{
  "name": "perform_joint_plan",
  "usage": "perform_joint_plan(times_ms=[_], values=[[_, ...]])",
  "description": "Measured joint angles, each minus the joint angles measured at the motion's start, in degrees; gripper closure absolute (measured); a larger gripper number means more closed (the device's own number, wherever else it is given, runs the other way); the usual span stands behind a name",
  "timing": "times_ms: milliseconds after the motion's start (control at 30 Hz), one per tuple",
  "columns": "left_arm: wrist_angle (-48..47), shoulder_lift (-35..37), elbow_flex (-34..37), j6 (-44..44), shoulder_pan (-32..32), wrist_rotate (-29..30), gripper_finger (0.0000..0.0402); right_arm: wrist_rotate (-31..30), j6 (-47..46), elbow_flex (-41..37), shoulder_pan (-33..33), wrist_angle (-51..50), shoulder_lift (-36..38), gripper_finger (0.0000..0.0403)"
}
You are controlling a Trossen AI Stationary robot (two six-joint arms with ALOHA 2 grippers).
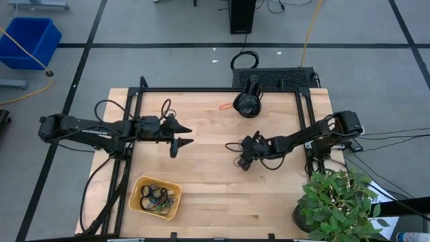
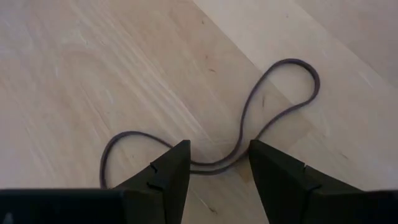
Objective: Pick and place rubber bands into bin
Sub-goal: Put the purple rubberband into the yellow bin
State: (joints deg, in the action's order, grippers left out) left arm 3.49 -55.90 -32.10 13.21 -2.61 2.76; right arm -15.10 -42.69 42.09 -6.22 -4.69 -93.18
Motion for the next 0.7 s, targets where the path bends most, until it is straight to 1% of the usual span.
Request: perform_joint_plan(times_ms=[267,433,567,700], values=[[-0.2,0.0,0.0,0.0,0.0,0.0,0.0174,-0.3,-1.3,0.2,0.2,0.1,-2.5,0.0243],[-0.2,0.0,0.0,0.0,0.0,0.0,0.0174,0.3,-0.6,0.2,0.1,-4.5,-2.8,0.0243],[-0.2,0.0,0.0,0.1,0.0,0.1,0.0174,3.3,5.5,0.1,-0.1,-7.0,-2.9,0.0243],[-0.2,0.0,0.0,0.2,0.0,0.1,0.0174,4.6,11.2,0.1,-0.8,-7.0,-2.9,0.0243]])
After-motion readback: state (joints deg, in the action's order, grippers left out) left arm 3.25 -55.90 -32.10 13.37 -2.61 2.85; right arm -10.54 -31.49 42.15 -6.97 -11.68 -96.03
